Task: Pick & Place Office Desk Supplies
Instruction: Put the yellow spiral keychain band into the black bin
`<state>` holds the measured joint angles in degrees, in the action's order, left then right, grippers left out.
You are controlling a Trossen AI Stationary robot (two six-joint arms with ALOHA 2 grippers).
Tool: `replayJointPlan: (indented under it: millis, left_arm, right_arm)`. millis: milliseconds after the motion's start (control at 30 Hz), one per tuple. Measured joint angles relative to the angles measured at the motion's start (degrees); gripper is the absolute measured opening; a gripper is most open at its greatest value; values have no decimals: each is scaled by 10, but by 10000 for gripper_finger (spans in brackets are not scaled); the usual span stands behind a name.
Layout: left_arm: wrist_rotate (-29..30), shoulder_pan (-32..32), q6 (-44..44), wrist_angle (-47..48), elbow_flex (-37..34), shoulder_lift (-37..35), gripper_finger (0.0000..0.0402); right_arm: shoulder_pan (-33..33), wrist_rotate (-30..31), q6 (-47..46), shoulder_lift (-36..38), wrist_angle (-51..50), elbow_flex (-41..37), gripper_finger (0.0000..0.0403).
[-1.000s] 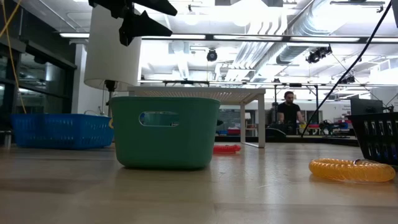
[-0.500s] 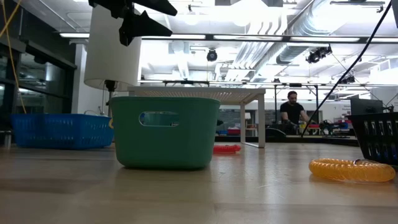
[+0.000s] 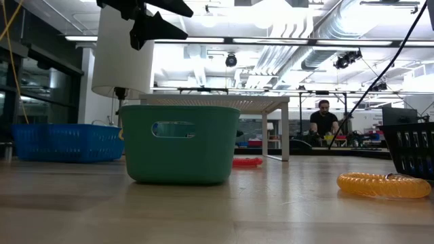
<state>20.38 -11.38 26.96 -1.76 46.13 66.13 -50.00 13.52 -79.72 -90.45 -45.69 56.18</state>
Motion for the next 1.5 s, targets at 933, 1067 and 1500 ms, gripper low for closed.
replayJointPlan:
  millis: [933, 1067, 1500]
  left_arm:
    - [0, 0, 0, 0, 0, 0, 230]
    - [0, 0, 0, 0, 0, 0, 230]
    - [0, 0, 0, -2, 0, 0, 230]
  right_arm:
    - [141, -60, 348, 40, 92, 0, 140]
    - [175, -91, 439, 39, 153, 0, 139]
    - [193, -90, 625, -39, 280, 1, 139]
